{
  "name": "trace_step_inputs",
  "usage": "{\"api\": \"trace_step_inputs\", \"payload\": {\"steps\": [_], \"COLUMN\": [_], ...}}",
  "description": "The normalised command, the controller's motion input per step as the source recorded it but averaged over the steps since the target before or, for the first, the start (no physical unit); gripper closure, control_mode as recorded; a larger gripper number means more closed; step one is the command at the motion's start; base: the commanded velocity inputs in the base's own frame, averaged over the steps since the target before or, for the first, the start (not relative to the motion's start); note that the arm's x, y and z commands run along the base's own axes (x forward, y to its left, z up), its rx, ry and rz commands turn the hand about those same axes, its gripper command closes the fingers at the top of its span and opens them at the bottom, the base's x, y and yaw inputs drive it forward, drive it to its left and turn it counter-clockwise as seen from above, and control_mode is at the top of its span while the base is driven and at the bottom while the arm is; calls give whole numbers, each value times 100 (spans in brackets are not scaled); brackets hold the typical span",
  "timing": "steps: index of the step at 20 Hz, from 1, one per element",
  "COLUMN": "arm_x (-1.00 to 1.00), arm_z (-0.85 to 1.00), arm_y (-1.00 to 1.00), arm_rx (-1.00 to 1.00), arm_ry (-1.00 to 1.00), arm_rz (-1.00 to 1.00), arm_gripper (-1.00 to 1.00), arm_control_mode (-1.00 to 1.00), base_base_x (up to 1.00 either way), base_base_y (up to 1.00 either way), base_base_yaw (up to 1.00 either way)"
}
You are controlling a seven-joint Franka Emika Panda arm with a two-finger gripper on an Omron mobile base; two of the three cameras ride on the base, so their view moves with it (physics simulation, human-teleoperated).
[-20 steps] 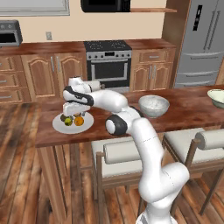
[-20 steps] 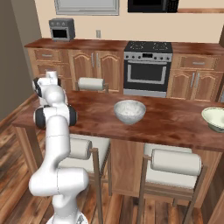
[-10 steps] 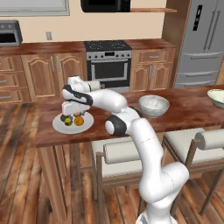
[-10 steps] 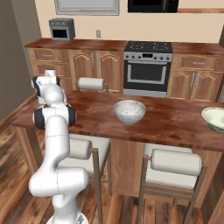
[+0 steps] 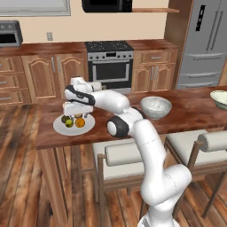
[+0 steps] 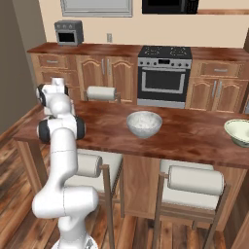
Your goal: Take the fruits from the plate on the dining counter and place two fruits in each bowl.
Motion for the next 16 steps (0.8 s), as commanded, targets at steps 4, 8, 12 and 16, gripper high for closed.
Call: {"api": "trace_step_inputs", "payload": {"steps": [4, 8, 12, 16], "arm_x": [-11, -8, 0, -1], "arm_z": [0, 0, -6, -22], "arm_y": [-30, -6, 7, 4], "arm_rx": [0, -3, -2, 0], "arm_ry": [9, 1, 0, 0], "arm_rz": [-19, -19, -10, -6], "arm_gripper": [-100, -100, -100, -100], "arm_control_mode": [-100, -100, -100, -100], "base_base_x": [0, 0, 0, 0], "base_base_y": [0, 0, 0, 0], "base_base_yaw": [0, 0, 0, 0]}}
